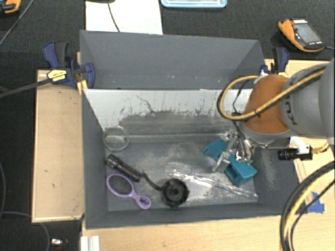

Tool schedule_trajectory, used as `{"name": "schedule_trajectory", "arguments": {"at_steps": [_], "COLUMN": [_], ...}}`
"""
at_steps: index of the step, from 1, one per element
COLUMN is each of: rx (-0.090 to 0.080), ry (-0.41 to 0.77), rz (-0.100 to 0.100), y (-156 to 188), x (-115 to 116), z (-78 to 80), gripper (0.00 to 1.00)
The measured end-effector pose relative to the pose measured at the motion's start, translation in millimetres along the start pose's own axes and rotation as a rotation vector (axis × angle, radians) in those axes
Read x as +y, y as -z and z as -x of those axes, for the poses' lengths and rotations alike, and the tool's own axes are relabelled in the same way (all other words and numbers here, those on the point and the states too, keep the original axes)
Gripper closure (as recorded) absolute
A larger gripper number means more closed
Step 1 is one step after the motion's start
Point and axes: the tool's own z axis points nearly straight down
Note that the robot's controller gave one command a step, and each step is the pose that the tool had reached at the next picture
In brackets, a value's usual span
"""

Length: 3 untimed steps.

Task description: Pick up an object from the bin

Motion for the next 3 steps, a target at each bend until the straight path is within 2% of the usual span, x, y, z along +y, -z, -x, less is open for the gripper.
{"name": "schedule_trajectory", "arguments": {"at_steps": [1, 3], "rx": [0.005, 0.006], "ry": [-0.098, -0.093], "rz": [0.003, 0.003], "y": [0.8, 6.3], "x": [-4.8, -4.8], "z": [10.5, 9.9], "gripper": [1.0, 1.0]}}
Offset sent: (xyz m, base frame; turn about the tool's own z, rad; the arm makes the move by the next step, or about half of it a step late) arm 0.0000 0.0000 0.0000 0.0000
